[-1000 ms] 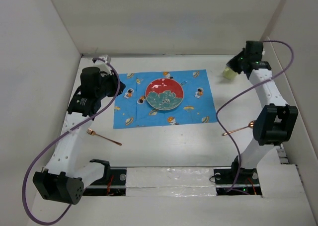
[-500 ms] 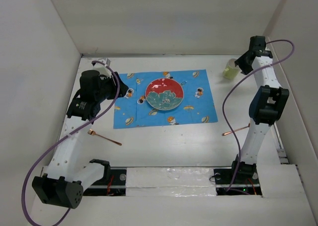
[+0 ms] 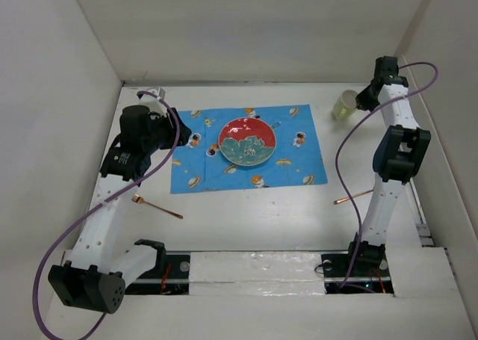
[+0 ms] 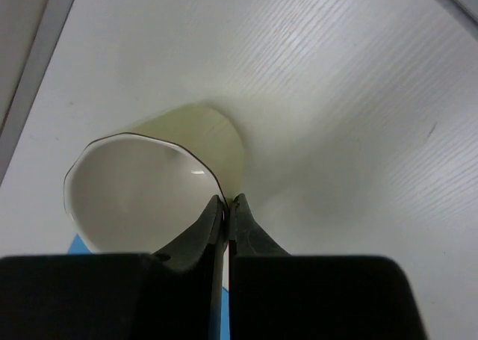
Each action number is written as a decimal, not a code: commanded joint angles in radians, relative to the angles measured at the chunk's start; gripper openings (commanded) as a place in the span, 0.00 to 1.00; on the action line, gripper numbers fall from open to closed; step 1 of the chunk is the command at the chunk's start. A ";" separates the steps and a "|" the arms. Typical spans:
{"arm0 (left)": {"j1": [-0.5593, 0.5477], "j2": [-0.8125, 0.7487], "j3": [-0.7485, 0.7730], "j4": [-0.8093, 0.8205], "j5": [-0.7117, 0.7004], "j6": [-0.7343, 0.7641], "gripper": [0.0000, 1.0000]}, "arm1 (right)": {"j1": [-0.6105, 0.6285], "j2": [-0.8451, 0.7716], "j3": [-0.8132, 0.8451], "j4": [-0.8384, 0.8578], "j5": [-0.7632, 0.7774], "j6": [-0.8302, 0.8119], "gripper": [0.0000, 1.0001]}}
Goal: Set the dinner table for one person
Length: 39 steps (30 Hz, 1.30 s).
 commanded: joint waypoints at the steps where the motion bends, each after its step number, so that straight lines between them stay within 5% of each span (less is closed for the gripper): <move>1: -0.004 0.003 0.041 0.015 -0.002 0.008 0.45 | 0.003 -0.025 0.023 0.040 -0.008 -0.008 0.00; 11: -0.004 0.026 0.027 0.035 0.010 0.003 0.45 | 0.133 -0.239 -0.081 0.163 -0.067 -0.107 0.00; 25: -0.004 0.051 0.021 0.051 0.020 0.005 0.45 | 0.310 -0.050 0.152 0.036 -0.055 -0.174 0.00; 37: -0.004 0.069 0.014 0.062 0.017 0.005 0.45 | 0.348 0.030 0.169 -0.041 -0.006 -0.191 0.00; 39: -0.004 0.071 0.013 0.062 0.018 0.005 0.45 | 0.348 0.030 0.166 -0.035 -0.015 -0.186 0.06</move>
